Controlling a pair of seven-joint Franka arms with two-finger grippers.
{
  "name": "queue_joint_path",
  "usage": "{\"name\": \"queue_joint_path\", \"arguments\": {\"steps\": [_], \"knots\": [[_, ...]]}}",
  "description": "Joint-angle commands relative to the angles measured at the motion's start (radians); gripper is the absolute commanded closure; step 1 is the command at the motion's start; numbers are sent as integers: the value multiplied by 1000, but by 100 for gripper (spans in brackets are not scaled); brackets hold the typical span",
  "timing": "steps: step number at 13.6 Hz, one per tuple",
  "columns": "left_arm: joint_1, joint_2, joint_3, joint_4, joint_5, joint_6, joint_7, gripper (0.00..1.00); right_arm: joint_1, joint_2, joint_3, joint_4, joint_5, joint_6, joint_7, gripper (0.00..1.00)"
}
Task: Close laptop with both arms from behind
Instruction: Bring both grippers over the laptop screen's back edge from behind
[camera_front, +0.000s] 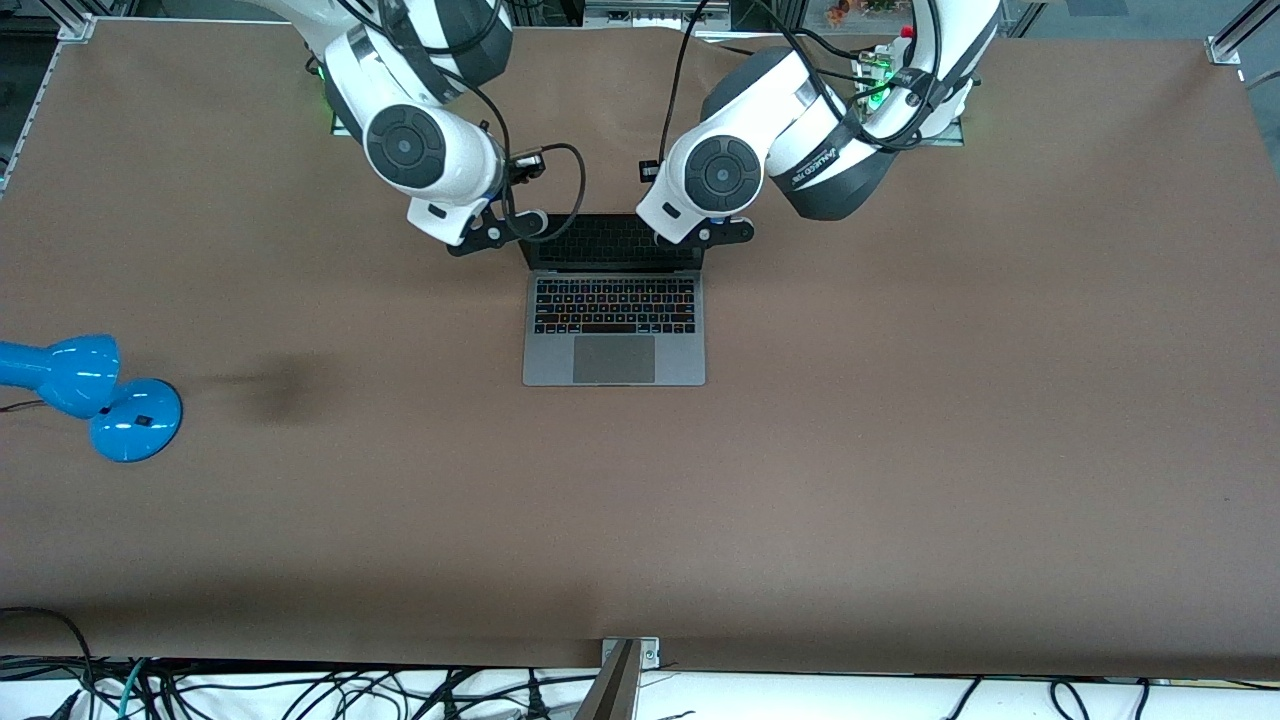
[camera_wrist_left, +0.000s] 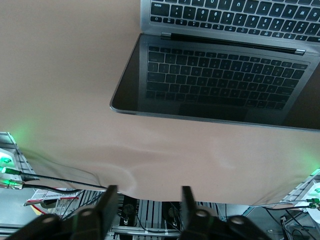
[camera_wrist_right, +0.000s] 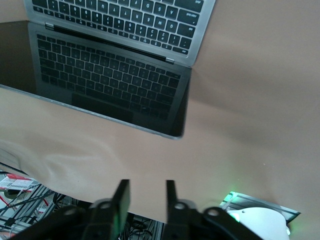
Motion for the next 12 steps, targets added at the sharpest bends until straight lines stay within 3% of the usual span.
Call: {"name": "queue_joint_path", "arguments": {"steps": [1,12], "knots": [[-12,7,-3,14,-3,13,-36,100,0,20,1,27,10,24,8,100],[-1,105,6,25,64,104,-35,100,3,204,-1,167,-10,71,6,100]]}}
